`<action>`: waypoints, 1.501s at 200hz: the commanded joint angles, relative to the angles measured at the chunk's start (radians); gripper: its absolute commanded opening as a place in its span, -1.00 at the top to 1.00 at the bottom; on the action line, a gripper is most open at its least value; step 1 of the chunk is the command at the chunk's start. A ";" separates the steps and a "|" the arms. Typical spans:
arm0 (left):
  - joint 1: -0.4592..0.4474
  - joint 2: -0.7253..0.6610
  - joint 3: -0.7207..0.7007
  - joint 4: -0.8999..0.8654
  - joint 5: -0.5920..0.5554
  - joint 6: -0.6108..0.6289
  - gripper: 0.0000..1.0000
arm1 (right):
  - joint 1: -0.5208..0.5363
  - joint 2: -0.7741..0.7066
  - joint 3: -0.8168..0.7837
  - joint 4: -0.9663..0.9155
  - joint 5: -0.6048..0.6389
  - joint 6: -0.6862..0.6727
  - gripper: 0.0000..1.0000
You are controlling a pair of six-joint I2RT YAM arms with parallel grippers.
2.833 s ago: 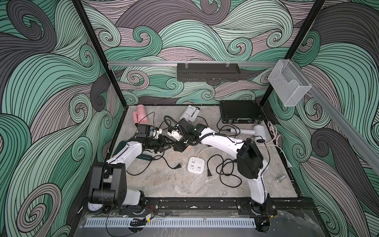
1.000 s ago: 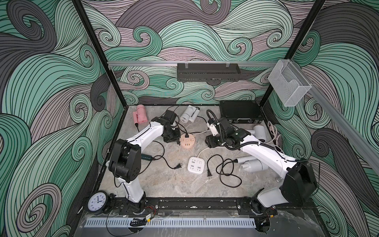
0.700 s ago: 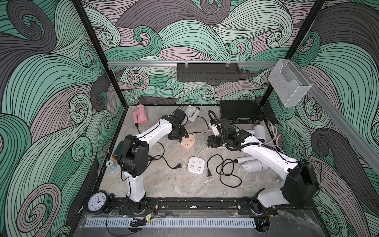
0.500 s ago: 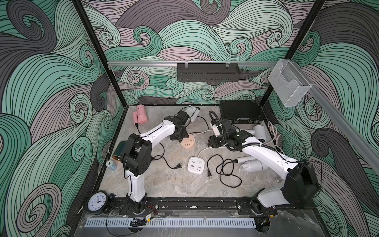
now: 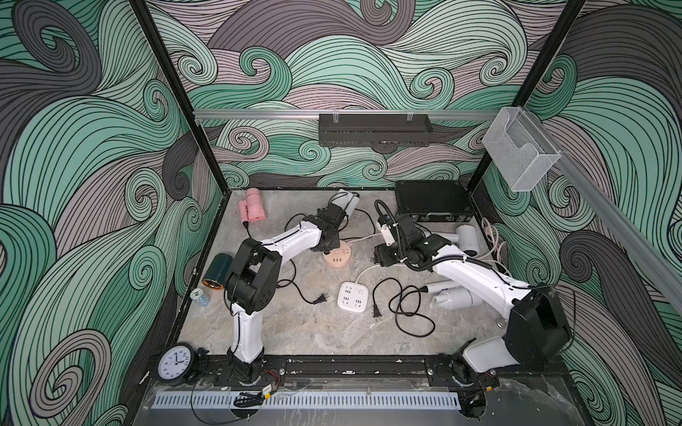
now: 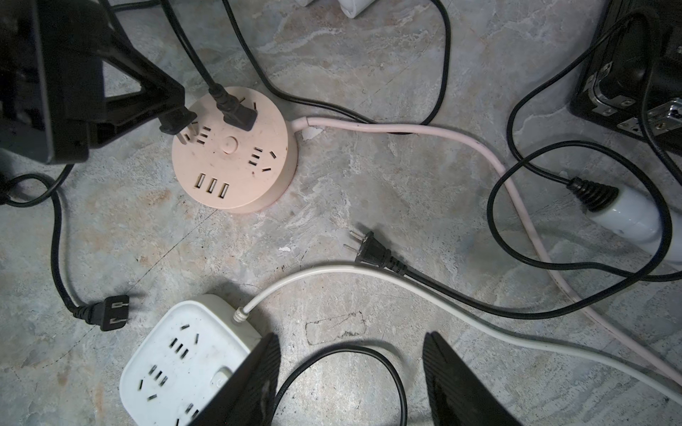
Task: Charge the blow dryers
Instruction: Insert the plug into the socket.
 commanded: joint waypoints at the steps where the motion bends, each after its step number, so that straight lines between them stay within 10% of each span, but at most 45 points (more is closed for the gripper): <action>1: -0.018 0.001 -0.016 0.060 -0.035 -0.010 1.00 | -0.004 0.015 -0.001 0.006 -0.010 -0.013 -0.26; 300: -0.167 0.066 -0.138 -0.049 -0.212 -0.085 1.00 | -0.004 0.001 -0.002 -0.010 -0.019 -0.010 -0.26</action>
